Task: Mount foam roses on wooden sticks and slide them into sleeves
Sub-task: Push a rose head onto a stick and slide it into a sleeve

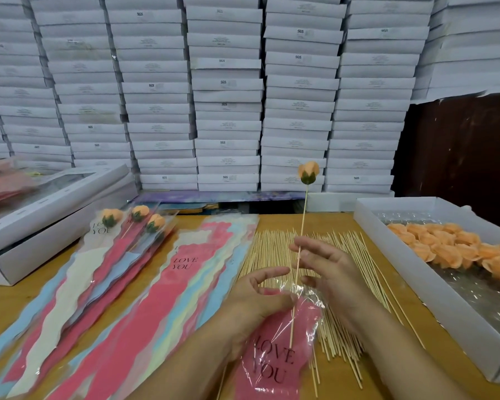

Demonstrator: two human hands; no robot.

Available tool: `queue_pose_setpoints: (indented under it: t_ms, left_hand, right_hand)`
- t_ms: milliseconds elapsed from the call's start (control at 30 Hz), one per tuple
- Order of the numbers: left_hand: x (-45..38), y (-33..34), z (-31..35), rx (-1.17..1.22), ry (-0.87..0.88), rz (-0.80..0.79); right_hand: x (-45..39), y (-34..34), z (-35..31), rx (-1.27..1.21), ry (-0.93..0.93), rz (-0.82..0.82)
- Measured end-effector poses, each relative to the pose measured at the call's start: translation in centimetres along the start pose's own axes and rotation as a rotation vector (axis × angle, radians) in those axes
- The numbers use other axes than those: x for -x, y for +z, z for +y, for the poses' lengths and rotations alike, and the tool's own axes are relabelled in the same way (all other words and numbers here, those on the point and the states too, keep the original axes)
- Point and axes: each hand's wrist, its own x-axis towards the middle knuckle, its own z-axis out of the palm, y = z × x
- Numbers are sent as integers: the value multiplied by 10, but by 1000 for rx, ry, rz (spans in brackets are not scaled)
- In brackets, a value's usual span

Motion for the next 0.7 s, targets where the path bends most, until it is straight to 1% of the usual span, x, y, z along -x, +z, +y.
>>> queue_pose_setpoints:
  t_ms: [200,333,467,600,700]
  left_hand:
    - [0,-1,2,16,-4,11]
    - [1,-2,3,63,0,33]
    - [2,-3,7,89,6,-4]
    - [2,-4,6,79,18,1]
    - [1,-4,3,60,-5,-22]
  right_hand:
    - [2,0,-2,85,-57,-17]
    - [6,0,-2,151,-70,-73]
    - [9,3,0,223,-50,-134]
    - [9,5,-1,219,-48,-171]
    - [9,4,-2,176,-71,-153]
